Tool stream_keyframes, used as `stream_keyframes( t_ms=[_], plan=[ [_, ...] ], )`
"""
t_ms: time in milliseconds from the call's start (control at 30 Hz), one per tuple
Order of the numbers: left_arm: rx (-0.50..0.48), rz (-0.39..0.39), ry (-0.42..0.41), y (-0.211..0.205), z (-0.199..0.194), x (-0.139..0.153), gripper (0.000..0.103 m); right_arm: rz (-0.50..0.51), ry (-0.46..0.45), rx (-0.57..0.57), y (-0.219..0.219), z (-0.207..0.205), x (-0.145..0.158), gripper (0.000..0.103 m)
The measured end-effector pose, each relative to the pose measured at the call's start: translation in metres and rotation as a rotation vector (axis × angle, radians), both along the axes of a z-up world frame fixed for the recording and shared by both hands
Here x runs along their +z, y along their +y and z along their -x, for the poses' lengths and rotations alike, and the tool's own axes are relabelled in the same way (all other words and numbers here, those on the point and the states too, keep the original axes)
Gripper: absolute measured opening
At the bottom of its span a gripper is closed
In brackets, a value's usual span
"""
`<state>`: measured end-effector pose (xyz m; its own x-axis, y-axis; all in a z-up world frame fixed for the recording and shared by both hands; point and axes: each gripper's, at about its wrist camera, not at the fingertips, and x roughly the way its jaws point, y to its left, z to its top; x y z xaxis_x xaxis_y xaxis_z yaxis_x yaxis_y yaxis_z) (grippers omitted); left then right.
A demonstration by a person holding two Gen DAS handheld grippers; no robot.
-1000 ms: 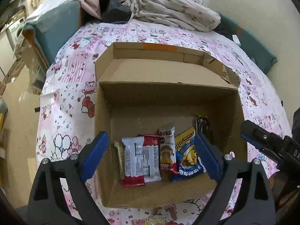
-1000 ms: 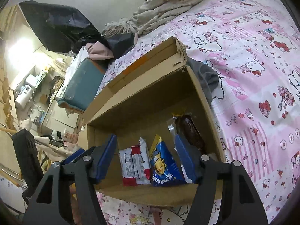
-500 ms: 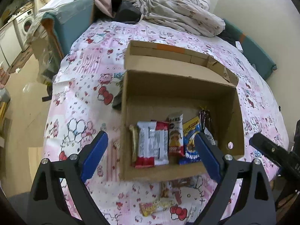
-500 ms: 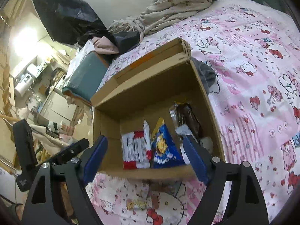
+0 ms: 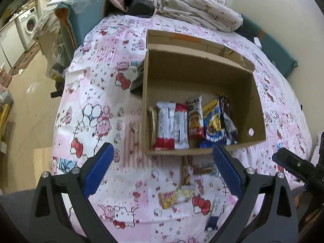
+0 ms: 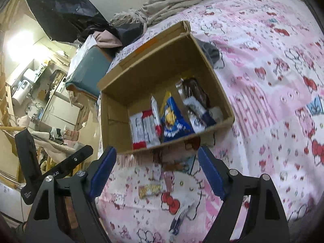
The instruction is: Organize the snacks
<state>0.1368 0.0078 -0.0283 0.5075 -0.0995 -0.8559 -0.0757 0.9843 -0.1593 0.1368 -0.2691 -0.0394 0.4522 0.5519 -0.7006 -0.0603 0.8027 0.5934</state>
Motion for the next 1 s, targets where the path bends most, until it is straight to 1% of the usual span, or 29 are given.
stream_keyframes(
  t_ms=[200,433,567,700,900,1000],
  plan=[
    [-0.001,-0.014,0.014,0.002,0.013,-0.006,0.096,-0.008,0.056,-0.003,0.002,0.016,-0.010,0.085],
    [-0.001,-0.024,0.064,0.005,0.020,-0.017,0.096,-0.002,0.158,-0.004,0.006,0.026,-0.030,0.085],
    [0.008,-0.012,0.097,0.007,0.020,-0.025,0.096,0.033,0.223,0.005,0.011,0.024,-0.045,0.085],
    [0.012,-0.015,0.112,0.008,0.019,-0.030,0.096,0.048,0.278,0.031,0.019,0.021,-0.058,0.085],
    [0.030,-0.013,0.131,0.012,0.016,-0.037,0.096,0.065,0.322,0.056,0.026,0.021,-0.068,0.085],
    [0.048,-0.019,0.136,0.015,0.015,-0.041,0.096,0.058,0.344,0.038,0.023,0.021,-0.073,0.085]
  ],
)
